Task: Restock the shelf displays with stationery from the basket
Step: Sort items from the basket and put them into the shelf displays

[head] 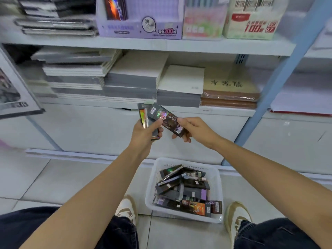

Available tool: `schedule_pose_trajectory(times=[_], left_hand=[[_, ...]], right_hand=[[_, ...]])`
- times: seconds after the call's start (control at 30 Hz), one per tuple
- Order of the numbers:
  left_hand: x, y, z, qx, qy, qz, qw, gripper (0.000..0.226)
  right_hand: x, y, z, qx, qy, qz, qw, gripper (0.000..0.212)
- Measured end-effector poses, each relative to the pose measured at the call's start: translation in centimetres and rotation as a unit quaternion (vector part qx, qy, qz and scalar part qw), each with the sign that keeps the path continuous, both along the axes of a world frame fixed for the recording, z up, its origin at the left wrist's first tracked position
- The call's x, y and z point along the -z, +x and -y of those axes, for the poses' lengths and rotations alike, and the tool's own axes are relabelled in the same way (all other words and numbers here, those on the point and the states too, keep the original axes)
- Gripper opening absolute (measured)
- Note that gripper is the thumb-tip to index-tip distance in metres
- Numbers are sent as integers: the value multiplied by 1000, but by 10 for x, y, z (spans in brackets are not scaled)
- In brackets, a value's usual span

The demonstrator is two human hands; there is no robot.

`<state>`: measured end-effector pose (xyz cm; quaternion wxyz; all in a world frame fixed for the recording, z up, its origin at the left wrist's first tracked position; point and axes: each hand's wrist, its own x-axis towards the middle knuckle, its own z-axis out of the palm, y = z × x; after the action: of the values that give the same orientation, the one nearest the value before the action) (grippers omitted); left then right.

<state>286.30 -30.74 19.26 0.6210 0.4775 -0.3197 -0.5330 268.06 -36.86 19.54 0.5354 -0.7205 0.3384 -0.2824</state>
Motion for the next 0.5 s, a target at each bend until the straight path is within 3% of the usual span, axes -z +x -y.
schedule_pose_trajectory(times=[0.2,0.33,0.4,0.5], left_hand=[[-59,9,-3,-31,-78,100,991,20],[-103,16,-1,-45,-126,128,983,20],[-127,20,1,-63,-153,127,978,21],[-162,29,4,-63,-176,165,968,22]], right_hand=[[-63,20,-7,-8,-56,41,998,26],[-114,30,-3,-24,-69,57,996,44],[-135,36,0,-36,-88,45,994,36],[-166,45,7,-19,-104,96,990,19]])
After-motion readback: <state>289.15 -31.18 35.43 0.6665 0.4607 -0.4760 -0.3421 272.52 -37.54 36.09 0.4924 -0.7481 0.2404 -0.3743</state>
